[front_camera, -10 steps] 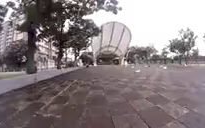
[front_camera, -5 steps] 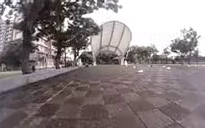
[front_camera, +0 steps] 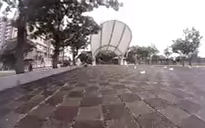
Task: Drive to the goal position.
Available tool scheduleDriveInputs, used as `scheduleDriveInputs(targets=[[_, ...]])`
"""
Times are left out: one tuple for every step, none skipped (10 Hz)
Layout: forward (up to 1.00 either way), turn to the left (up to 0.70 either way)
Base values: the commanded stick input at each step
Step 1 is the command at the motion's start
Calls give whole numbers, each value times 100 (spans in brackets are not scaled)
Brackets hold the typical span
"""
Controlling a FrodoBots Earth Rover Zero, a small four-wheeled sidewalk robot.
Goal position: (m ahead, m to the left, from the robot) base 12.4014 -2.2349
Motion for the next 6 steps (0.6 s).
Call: scheduleDriveInputs(targets=[[100,0],[100,0],[100,0],[100,0],[100,0],[100,0]])
